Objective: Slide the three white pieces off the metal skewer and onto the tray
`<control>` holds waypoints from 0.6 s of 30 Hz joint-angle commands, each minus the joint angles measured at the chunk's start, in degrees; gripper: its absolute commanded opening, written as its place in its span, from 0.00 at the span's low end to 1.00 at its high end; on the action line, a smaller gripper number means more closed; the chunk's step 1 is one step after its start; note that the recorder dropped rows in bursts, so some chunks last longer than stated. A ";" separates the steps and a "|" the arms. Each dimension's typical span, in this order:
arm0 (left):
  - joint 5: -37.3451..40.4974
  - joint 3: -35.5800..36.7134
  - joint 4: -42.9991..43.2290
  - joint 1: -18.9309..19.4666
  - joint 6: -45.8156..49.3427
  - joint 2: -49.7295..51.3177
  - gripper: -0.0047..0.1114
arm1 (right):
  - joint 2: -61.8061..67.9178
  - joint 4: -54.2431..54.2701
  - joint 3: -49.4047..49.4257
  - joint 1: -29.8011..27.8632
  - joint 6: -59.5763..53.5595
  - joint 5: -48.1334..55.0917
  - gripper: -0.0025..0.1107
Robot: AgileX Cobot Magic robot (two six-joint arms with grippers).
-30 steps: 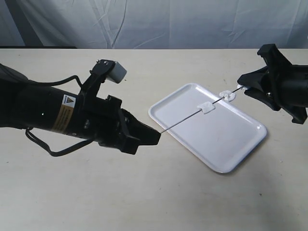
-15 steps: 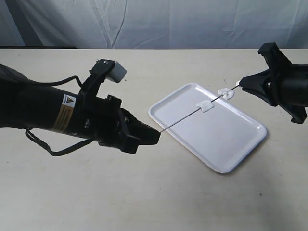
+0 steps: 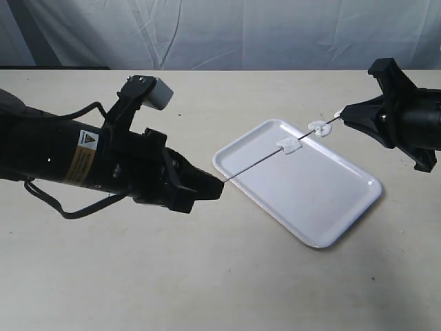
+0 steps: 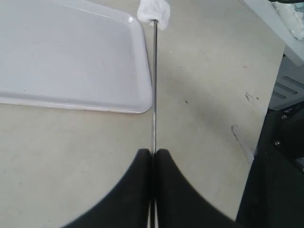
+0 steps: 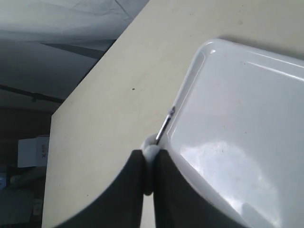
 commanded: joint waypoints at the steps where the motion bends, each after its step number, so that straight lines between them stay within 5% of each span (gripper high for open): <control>1: 0.40 2.22 0.61 0.15 -0.83 -0.59 0.04 | 0.18 1.03 -0.76 -0.25 -1.52 -2.07 0.02; 18: 4.75 8.48 0.61 0.15 0.16 -2.56 0.04 | 0.18 1.03 -2.97 -0.25 -2.54 -6.65 0.02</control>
